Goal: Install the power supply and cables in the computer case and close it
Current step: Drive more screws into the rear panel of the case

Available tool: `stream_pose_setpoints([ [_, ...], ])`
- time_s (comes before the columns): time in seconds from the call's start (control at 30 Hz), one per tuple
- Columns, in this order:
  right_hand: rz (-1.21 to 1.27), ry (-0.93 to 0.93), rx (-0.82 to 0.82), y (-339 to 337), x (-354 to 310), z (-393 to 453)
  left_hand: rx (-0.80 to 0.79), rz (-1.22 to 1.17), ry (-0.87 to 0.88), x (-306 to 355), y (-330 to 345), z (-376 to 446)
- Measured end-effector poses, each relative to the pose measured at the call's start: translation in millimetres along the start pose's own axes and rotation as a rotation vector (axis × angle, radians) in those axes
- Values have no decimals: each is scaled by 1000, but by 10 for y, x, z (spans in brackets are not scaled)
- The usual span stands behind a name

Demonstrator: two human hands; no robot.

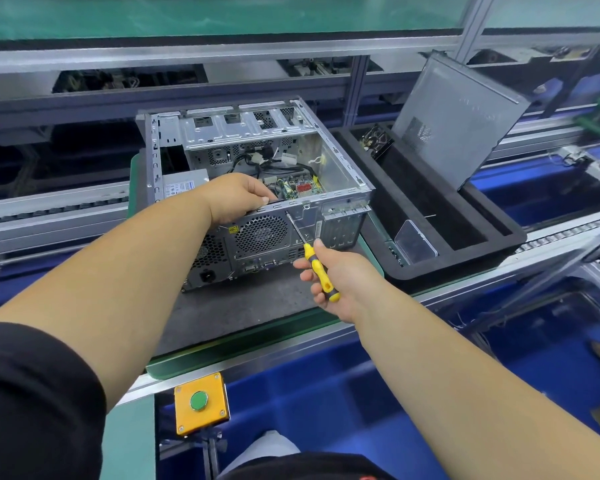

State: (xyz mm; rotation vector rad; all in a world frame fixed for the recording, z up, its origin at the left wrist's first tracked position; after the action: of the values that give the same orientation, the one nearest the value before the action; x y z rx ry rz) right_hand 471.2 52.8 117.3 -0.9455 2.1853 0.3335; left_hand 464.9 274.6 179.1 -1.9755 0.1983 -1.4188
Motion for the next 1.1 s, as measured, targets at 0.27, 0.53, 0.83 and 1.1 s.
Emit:
stream_pose_setpoints([
  [0.27, 161, 0, -4, -1, 22, 4, 5, 7, 3, 2, -2, -2],
  [0.53, 36, 27, 11, -7, 31, 21, 8, 15, -7, -3, -1, -5],
  [0.83, 183, 10, 21, 28, 66, 15, 16, 18, -4, 19, -13, -17],
  [1.1, 59, 50, -3, 81, -4, -5, 3, 50, -10, 29, 0, -26],
])
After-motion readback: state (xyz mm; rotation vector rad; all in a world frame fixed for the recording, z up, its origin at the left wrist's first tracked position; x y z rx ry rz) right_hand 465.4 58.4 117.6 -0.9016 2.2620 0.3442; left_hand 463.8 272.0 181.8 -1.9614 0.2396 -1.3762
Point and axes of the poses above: each hand's wrist, its own z-axis towards the middle knuckle, its own y-axis out of the palm, x = y × z, the point moved 9 cm from there along z, towards the middle knuckle, and after that the axes turned 9 degrees about -z, right-handed, at the moved point
